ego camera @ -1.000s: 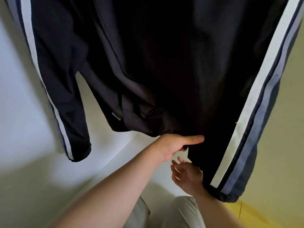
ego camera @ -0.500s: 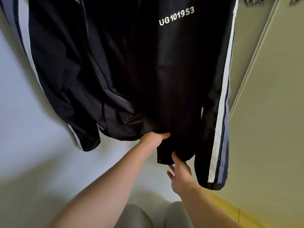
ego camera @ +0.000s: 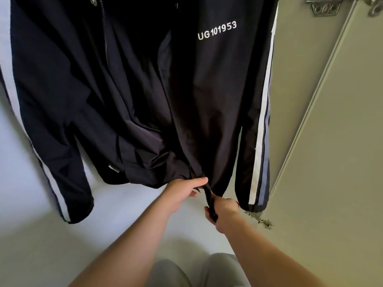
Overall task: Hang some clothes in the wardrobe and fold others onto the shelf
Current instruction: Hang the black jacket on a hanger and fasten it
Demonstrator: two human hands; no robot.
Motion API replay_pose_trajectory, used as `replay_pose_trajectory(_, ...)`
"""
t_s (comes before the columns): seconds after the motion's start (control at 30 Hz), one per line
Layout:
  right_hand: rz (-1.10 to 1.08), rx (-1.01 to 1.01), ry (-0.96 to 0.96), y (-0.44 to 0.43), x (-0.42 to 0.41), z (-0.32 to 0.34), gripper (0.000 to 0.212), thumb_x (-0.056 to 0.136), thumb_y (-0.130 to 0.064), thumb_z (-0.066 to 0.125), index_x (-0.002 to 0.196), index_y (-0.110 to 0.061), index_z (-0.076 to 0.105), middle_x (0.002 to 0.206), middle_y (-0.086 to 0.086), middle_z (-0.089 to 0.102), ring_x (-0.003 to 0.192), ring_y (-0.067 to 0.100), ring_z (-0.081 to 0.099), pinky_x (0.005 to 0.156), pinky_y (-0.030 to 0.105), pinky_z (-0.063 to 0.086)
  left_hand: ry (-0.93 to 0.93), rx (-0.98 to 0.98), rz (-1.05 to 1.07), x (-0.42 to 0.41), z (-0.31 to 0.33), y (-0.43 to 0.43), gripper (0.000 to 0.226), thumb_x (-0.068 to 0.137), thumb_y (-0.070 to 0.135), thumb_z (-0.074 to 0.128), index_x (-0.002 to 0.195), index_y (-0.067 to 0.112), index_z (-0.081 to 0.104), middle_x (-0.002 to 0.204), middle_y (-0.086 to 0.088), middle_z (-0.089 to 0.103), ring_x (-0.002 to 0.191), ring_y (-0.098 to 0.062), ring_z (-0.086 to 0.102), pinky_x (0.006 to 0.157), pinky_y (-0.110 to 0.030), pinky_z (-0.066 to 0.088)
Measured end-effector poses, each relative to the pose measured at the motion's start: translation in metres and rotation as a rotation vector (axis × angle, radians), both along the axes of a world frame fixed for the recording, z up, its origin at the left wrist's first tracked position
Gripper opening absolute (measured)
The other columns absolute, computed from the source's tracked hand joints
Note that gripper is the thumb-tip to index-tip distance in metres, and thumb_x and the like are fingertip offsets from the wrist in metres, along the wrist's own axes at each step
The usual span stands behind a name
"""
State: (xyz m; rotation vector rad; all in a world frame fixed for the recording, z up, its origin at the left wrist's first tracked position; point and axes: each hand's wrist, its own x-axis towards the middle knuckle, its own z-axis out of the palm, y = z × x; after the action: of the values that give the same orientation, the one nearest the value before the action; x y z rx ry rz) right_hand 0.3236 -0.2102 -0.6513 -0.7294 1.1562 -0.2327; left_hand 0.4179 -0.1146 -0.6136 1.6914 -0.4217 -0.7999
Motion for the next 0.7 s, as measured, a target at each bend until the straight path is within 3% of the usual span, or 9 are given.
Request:
replay_pose_trajectory(0.07,0.076,-0.08,0.001,0.0,-0.004,0.0,0.016,0.095,-0.016,0.06,0.109,-0.007,0.057,0.083,0.01,0.063,0.057,0.021,0.06,0.042,0.021,0.049,-0.033,-0.004,-0.088,-0.004,-0.001,0.005,0.013,0.087,0.01,0.068,0.093,0.02,0.073,0.087,0.011,0.071,0.082,-0.007,0.062,0.073,-0.025,0.05)
replay_pose_trajectory(0.13,0.177,-0.171,-0.044,0.003,-0.01,0.003,0.011,0.098,-0.01,0.053,0.105,-0.004,0.06,0.085,0.012,0.064,0.063,0.022,0.062,0.051,0.027,0.054,-0.07,0.018,-0.089,-0.01,-0.001,0.007,0.02,0.088,0.01,0.066,0.104,0.021,0.072,0.099,0.007,0.072,0.086,-0.007,0.061,0.075,-0.025,0.051)
replay_pose_trajectory(0.17,0.224,-0.196,-0.093,0.005,-0.013,0.004,0.013,0.098,-0.011,0.053,0.105,-0.005,0.061,0.091,0.012,0.064,0.069,0.022,0.064,0.057,0.029,0.056,-0.088,0.026,-0.058,-0.013,-0.001,0.007,0.02,0.086,0.018,0.07,0.105,0.022,0.071,0.105,0.005,0.072,0.09,-0.009,0.062,0.081,-0.027,0.053)
replay_pose_trajectory(0.27,0.345,-0.136,-0.343,0.008,-0.028,0.004,0.024,0.094,-0.017,0.059,0.113,-0.004,0.065,0.097,0.01,0.064,0.085,0.026,0.066,0.073,0.034,0.056,-0.119,0.085,0.085,-0.01,-0.012,0.003,0.05,0.058,0.055,0.075,0.098,0.024,0.072,0.105,0.004,0.074,0.102,-0.015,0.067,0.101,-0.044,0.05)
replay_pose_trajectory(0.3,0.408,-0.13,-0.397,0.008,-0.033,0.003,0.028,0.091,-0.015,0.063,0.117,-0.003,0.065,0.097,0.009,0.065,0.088,0.025,0.066,0.077,0.034,0.055,-0.124,0.084,0.107,-0.008,-0.016,0.001,0.048,0.056,0.057,0.075,0.092,0.026,0.072,0.102,0.005,0.074,0.103,-0.017,0.067,0.102,-0.046,0.049)
replay_pose_trajectory(0.4,0.59,-0.291,-0.403,0.013,-0.039,0.0,0.036,0.084,-0.007,0.075,0.119,-0.005,0.066,0.093,0.003,0.067,0.089,0.019,0.064,0.081,0.031,0.055,-0.154,0.104,0.189,-0.011,-0.012,0.001,0.024,0.077,0.04,0.076,0.081,0.019,0.065,0.099,-0.003,0.071,0.103,-0.022,0.064,0.101,-0.041,0.048)
replay_pose_trajectory(0.5,0.535,-0.467,-0.298,0.017,-0.037,-0.005,0.015,0.092,-0.012,0.069,0.104,-0.004,0.07,0.093,0.013,0.069,0.085,0.025,0.07,0.081,0.033,0.059,-0.145,0.081,0.204,-0.009,-0.013,0.002,0.025,0.079,0.037,0.077,0.08,0.017,0.064,0.101,-0.008,0.071,0.101,-0.021,0.064,0.101,-0.041,0.049)
replay_pose_trajectory(0.6,0.353,-0.26,-0.306,0.015,-0.035,-0.01,0.018,0.098,-0.013,0.062,0.102,0.003,0.067,0.097,0.021,0.068,0.083,0.035,0.073,0.077,0.037,0.061,-0.066,0.06,0.209,-0.006,-0.013,0.01,0.034,0.065,0.044,0.082,0.077,0.018,0.063,0.087,0.002,0.067,0.089,-0.017,0.063,0.097,-0.038,0.051)
replay_pose_trajectory(0.7,0.251,-0.137,-0.262,0.012,-0.034,-0.013,0.018,0.099,-0.013,0.06,0.106,0.004,0.06,0.096,0.024,0.067,0.07,0.035,0.073,0.074,0.04,0.062,0.008,0.016,0.238,-0.006,-0.012,0.023,0.026,0.06,0.03,0.08,0.071,0.018,0.059,0.076,0.003,0.057,0.077,-0.018,0.053,0.079,-0.033,0.046)
